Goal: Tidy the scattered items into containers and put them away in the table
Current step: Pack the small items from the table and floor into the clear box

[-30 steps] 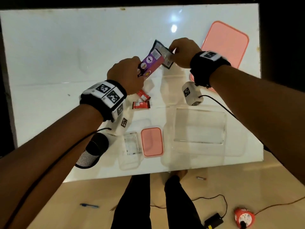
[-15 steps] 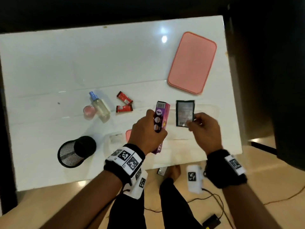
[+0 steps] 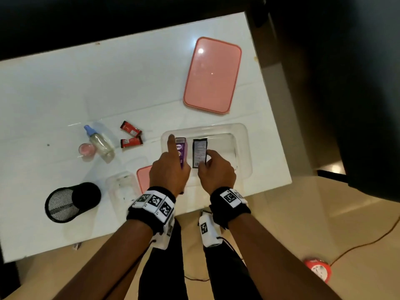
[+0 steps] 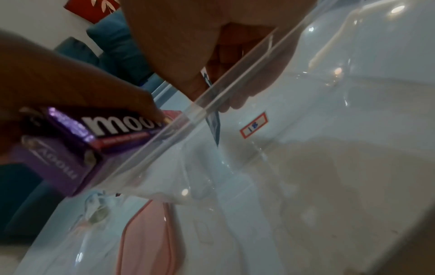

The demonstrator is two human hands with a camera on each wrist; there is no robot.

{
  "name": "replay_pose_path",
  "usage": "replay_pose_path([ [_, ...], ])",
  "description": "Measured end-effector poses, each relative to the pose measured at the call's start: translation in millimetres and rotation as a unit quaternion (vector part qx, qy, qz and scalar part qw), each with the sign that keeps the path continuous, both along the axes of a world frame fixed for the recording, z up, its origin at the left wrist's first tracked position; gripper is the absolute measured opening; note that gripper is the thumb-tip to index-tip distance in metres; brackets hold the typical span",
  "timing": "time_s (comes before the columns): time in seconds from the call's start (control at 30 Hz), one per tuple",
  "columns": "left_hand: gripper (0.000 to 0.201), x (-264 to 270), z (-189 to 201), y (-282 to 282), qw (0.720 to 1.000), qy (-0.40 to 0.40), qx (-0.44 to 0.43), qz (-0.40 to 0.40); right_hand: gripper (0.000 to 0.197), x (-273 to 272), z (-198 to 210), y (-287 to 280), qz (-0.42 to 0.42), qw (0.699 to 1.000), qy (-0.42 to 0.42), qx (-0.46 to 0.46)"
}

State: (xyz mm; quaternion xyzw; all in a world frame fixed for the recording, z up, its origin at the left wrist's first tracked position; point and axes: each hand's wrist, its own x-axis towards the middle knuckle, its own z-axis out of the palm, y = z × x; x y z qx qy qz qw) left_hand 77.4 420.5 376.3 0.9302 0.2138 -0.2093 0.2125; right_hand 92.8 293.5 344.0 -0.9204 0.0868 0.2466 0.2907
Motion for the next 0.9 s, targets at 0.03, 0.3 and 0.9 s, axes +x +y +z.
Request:
replay_pose_path([
  [0.03, 0.074, 0, 0, 1, 1.0, -0.004, 0.004, 0.017, 0.033, -1, -1, -2, 0.014, 1.0, -0.001, -0.005],
  [0.3, 0.047, 1, -2, -5, 0.998, -0.021, 0.053, -0.003, 0.046, -11, -7, -12, 0.054, 0.999, 0.005, 0.004],
  [0.9, 0.032, 57, -9, 4, 0.946, -0.093, 0.1, -0.296, 0.024, 15, 21, -83, 0.016, 0.994, -0.106, -0.03],
])
